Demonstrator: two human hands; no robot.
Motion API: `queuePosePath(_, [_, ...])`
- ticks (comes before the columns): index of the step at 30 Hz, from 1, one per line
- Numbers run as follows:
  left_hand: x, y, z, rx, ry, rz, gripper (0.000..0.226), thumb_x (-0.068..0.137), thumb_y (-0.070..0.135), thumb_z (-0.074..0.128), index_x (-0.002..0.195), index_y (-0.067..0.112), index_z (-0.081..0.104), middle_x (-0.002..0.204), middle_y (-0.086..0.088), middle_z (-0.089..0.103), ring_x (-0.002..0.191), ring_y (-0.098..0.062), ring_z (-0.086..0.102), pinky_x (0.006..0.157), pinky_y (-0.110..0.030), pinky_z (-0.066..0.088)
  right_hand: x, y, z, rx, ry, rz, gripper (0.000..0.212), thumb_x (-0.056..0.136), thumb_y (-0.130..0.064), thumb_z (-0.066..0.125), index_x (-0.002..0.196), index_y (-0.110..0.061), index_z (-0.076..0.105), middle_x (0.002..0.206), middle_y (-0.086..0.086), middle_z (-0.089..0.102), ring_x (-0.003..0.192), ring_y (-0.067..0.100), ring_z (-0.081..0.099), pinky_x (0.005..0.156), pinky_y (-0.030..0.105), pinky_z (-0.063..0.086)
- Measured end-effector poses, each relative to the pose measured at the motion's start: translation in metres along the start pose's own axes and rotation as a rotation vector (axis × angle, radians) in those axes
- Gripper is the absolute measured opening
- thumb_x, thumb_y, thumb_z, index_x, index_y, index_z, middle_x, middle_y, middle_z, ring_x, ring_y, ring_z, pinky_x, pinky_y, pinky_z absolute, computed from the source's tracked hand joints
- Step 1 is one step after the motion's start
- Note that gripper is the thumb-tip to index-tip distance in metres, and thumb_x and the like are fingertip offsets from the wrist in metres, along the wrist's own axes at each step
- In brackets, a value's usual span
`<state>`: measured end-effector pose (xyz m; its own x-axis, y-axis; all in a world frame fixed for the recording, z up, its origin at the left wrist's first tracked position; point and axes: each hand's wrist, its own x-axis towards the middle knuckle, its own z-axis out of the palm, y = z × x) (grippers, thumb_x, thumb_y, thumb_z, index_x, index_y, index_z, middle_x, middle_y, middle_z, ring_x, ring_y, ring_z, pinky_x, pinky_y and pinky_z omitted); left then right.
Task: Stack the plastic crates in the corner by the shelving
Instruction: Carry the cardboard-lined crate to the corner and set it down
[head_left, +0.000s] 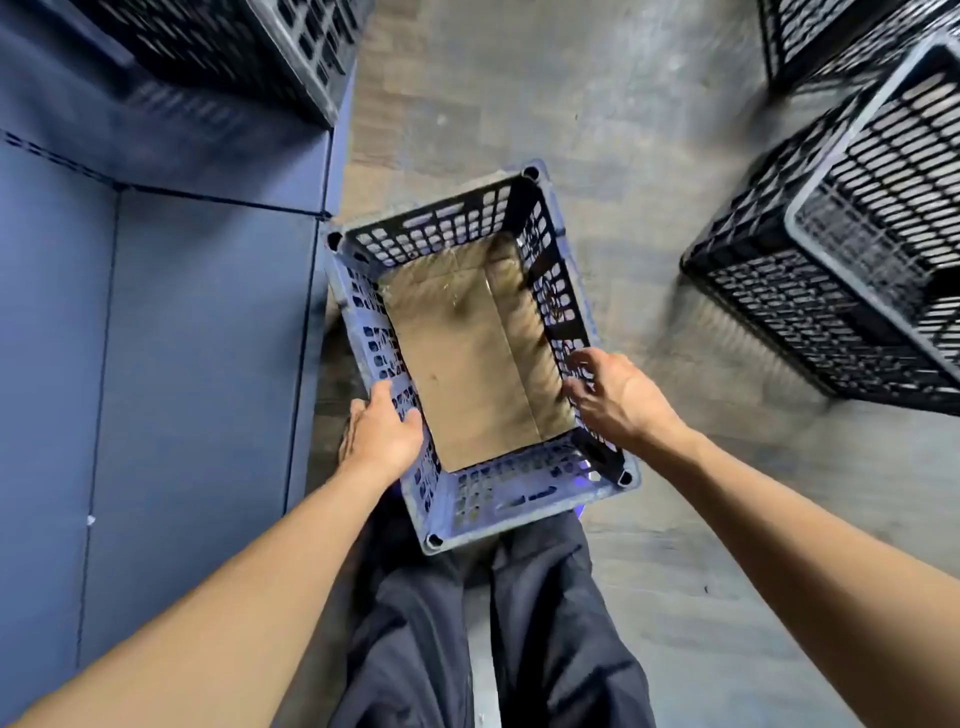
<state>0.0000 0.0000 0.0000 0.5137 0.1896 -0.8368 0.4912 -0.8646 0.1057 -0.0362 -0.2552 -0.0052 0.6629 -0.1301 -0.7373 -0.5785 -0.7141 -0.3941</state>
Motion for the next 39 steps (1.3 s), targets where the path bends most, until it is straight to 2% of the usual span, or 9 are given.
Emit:
queuePosePath(5, [0.055, 0.002, 0.024, -0.018, 0.021, -0.031, 0.063, 0.097, 0.032, 0.046, 0.151, 0.031, 0.012, 0.155, -0.015, 0.019, 0.117, -0.039, 0.054, 0.094, -0.044, 0.047, 0.032, 0.020, 0.019, -0.087, 0.066, 0.097, 0.050, 0.096, -0.032, 0.048, 0.142, -0.015, 0.039, 0.135, 0.021, 0.046, 0.125, 0.037, 0.043, 0.105, 0.046, 0.040])
queuePosePath(10, [0.078, 0.012, 0.046, -0.017, 0.150, -0.064, 0.066, 0.095, 0.022, 0.050, 0.149, 0.026, 0.014, 0.153, -0.025, 0.013, 0.119, -0.043, 0.049, 0.081, -0.038, 0.042, 0.048, 0.036, 0.043, -0.113, 0.132, 0.152, 0.058, 0.094, -0.024, 0.049, 0.146, -0.010, 0.027, 0.136, 0.021, 0.039, 0.123, 0.038, 0.038, 0.095, 0.050, 0.041])
queuePosePath(14, [0.091, 0.009, 0.049, -0.084, 0.219, -0.114, 0.068, 0.092, 0.020, 0.053, 0.147, 0.029, 0.014, 0.145, -0.023, 0.026, 0.113, -0.044, 0.052, 0.083, -0.044, 0.048, 0.064, 0.039, 0.054, -0.179, 0.198, 0.165, 0.068, 0.089, -0.023, 0.051, 0.147, -0.002, 0.023, 0.134, 0.024, 0.043, 0.120, 0.040, 0.040, 0.098, 0.050, 0.038])
queuePosePath(18, [0.094, -0.001, 0.047, -0.022, 0.247, -0.065, 0.065, 0.090, 0.018, 0.056, 0.143, 0.029, 0.019, 0.134, -0.017, 0.031, 0.106, -0.040, 0.054, 0.070, -0.040, 0.043, 0.084, 0.031, 0.047, -0.070, 0.196, 0.157, 0.070, 0.090, -0.021, 0.053, 0.147, 0.000, 0.021, 0.137, 0.024, 0.040, 0.124, 0.041, 0.039, 0.099, 0.048, 0.038])
queuePosePath(22, [0.094, -0.006, 0.035, -0.071, 0.237, -0.061, 0.054, 0.091, 0.018, 0.055, 0.136, 0.029, 0.026, 0.138, -0.019, 0.037, 0.116, -0.037, 0.053, 0.083, -0.041, 0.041, 0.096, 0.026, 0.035, 0.137, 0.235, 0.246, 0.049, 0.085, -0.021, 0.052, 0.129, -0.003, 0.040, 0.129, 0.022, 0.047, 0.115, 0.040, 0.047, 0.096, 0.045, 0.040])
queuePosePath(26, [0.078, 0.005, 0.024, -0.096, 0.313, 0.005, 0.052, 0.088, 0.018, 0.059, 0.126, 0.024, 0.024, 0.109, -0.011, 0.047, 0.091, -0.035, 0.055, 0.071, -0.040, 0.041, 0.089, 0.030, 0.021, 0.209, 0.252, 0.349, 0.041, 0.083, -0.022, 0.052, 0.119, -0.004, 0.043, 0.122, 0.021, 0.054, 0.107, 0.040, 0.053, 0.091, 0.043, 0.043])
queuePosePath(28, [0.067, 0.013, 0.015, -0.097, 0.324, 0.028, 0.062, 0.086, 0.019, 0.061, 0.131, 0.025, 0.020, 0.105, -0.015, 0.053, 0.092, -0.037, 0.057, 0.072, -0.044, 0.047, 0.076, 0.034, 0.010, 0.216, 0.282, 0.356, 0.037, 0.085, -0.021, 0.052, 0.117, -0.004, 0.043, 0.120, 0.022, 0.055, 0.105, 0.039, 0.054, 0.089, 0.043, 0.043])
queuePosePath(33, [0.026, 0.056, -0.026, -0.071, 0.363, 0.095, 0.053, 0.088, 0.021, 0.062, 0.132, 0.011, 0.035, 0.128, -0.014, 0.049, 0.120, -0.035, 0.047, 0.092, -0.045, 0.042, 0.033, 0.032, -0.046, 0.238, 0.350, 0.315, 0.034, 0.086, -0.024, 0.049, 0.114, -0.006, 0.043, 0.116, 0.020, 0.056, 0.102, 0.038, 0.054, 0.090, 0.045, 0.045])
queuePosePath(39, [-0.068, 0.119, -0.106, -0.100, 0.470, 0.252, 0.048, 0.089, 0.027, 0.057, 0.134, 0.013, 0.045, 0.128, -0.012, 0.052, 0.117, -0.034, 0.050, 0.094, -0.044, 0.045, -0.049, 0.003, -0.155, 0.222, 0.499, 0.259, 0.035, 0.086, -0.024, 0.048, 0.115, -0.005, 0.051, 0.119, 0.021, 0.060, 0.106, 0.038, 0.057, 0.088, 0.041, 0.044])
